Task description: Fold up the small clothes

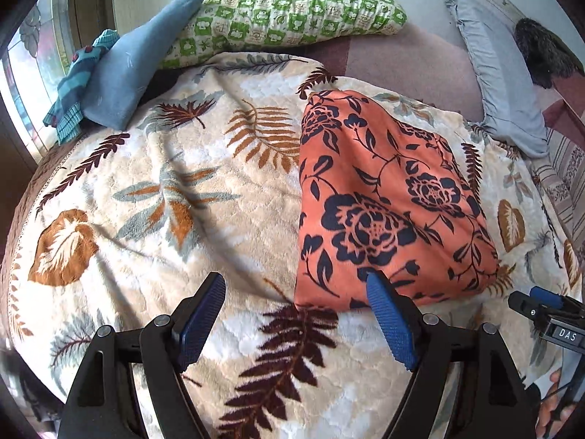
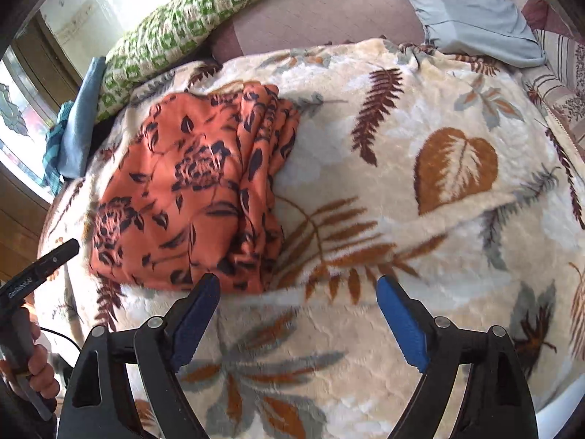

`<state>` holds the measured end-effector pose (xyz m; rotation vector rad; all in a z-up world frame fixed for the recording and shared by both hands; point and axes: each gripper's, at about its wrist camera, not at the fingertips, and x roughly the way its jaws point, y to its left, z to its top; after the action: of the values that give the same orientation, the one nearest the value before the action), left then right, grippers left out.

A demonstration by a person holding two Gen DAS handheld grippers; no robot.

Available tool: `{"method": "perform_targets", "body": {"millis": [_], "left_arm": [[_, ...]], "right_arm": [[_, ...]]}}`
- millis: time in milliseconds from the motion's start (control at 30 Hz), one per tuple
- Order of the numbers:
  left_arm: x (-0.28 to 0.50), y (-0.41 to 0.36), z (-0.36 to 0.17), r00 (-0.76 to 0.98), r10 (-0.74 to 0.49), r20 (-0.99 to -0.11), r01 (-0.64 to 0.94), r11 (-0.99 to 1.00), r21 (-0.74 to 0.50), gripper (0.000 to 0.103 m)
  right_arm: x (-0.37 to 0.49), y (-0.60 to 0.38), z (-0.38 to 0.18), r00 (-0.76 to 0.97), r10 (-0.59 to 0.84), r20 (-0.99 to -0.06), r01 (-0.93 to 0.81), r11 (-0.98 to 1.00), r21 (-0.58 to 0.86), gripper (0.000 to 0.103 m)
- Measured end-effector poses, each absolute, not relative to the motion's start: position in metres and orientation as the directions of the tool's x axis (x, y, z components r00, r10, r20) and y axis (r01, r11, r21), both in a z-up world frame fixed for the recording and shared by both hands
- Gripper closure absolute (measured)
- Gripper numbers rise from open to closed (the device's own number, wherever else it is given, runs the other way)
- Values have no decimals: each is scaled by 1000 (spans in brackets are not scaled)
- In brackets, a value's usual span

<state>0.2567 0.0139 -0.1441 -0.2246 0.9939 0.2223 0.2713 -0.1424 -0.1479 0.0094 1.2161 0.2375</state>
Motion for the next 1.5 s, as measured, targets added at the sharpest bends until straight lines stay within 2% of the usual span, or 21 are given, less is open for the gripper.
{"method": "perform_targets", "body": {"millis": [67, 300, 467, 533, 600, 767, 1067, 1500], "left_arm": [[241, -1, -145, 539, 74, -839, -273, 958, -91, 24], [206, -24, -155, 497, 13, -868, -296, 942, -156, 25], [192, -44, -144, 534, 163, -829, -278, 961, 10, 25], [187, -54, -138, 541, 200, -817, -259, 964, 64, 25], [180, -63, -131, 569, 212, -795, -244, 966, 82, 25], [160, -84, -119, 610, 179, -772, -172, 981, 91, 25], [147, -95, -108, 608, 110, -786, -87, 994, 72, 25], [152, -97, -107, 582, 66, -810, -47, 998, 47, 25]], "right_arm": [[255, -142, -152, 303, 151, -941, -186, 978, 97, 15], [201, -141, -125, 468, 65, -881, -193, 981, -31, 15], [181, -143, -97, 576, 60, -815, -198, 978, -68, 13], [177, -143, -91, 595, 58, -802, -202, 976, -80, 7], [172, -142, -86, 612, 58, -789, -210, 973, -91, 4], [159, -138, -78, 646, 71, -760, -241, 964, -115, 2], [138, -135, -74, 676, 60, -735, -259, 952, -161, 1], [148, -144, -86, 637, 35, -770, -224, 964, -142, 0]]}}
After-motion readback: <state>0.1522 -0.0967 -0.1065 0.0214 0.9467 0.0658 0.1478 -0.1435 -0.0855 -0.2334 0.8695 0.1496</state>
